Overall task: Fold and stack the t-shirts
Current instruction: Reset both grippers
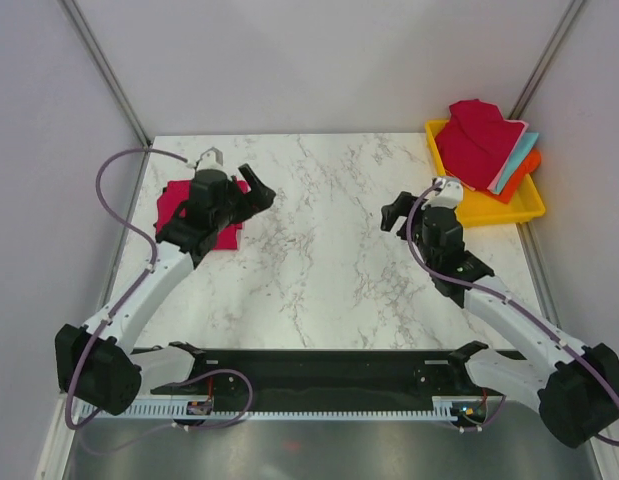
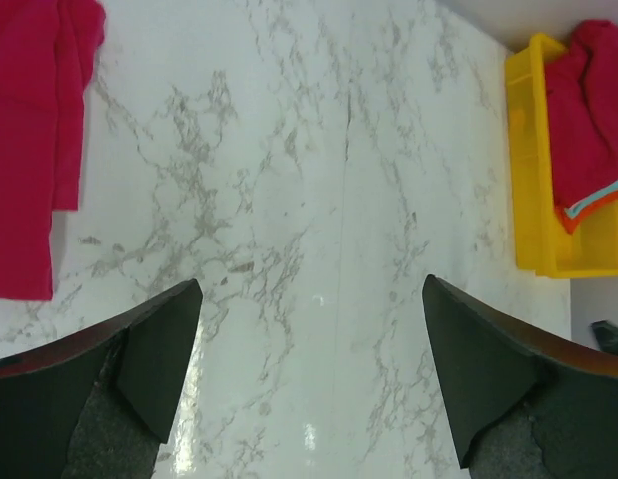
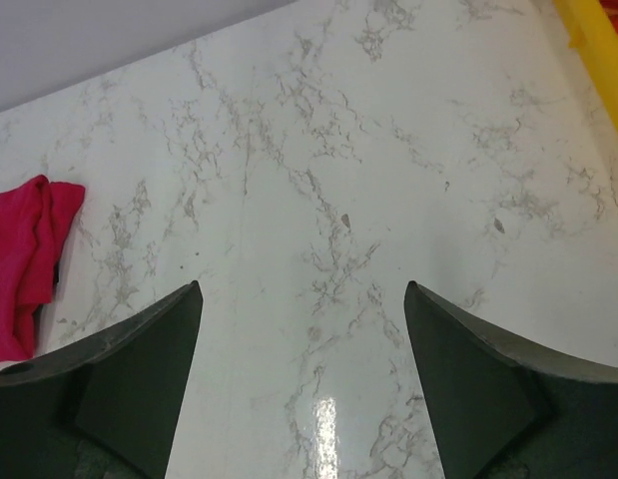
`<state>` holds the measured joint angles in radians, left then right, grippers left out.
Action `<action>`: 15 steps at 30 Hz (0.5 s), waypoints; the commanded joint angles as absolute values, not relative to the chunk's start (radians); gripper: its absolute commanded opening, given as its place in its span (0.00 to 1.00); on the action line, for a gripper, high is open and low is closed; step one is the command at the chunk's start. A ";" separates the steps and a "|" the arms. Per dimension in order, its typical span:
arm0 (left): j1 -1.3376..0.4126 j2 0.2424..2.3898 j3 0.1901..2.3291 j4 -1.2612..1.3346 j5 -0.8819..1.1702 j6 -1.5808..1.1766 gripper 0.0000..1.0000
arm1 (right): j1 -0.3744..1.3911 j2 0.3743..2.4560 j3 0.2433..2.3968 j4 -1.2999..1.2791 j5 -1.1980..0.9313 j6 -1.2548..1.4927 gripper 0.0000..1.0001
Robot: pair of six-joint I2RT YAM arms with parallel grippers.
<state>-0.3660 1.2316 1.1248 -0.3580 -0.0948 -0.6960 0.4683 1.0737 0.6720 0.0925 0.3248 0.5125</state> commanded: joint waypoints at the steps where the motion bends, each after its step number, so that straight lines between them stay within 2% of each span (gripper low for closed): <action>1: -0.374 1.185 0.887 -0.105 -0.049 -0.752 1.00 | 0.466 0.971 0.651 0.063 0.379 0.474 0.92; 2: -0.377 1.169 0.850 -0.044 -0.040 -0.749 1.00 | 0.466 0.947 0.634 0.061 0.368 0.462 0.98; 7: -0.397 1.137 0.667 0.123 0.030 -0.713 0.99 | 0.466 0.825 0.460 0.173 0.406 0.459 0.98; 15: -0.397 1.175 0.712 0.117 0.126 -0.693 0.97 | 0.466 0.914 0.457 0.209 0.498 0.492 0.98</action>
<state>-0.3950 1.1854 0.6617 0.0448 0.0868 -0.7090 0.4671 0.8871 0.4263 0.1558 0.4297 0.4847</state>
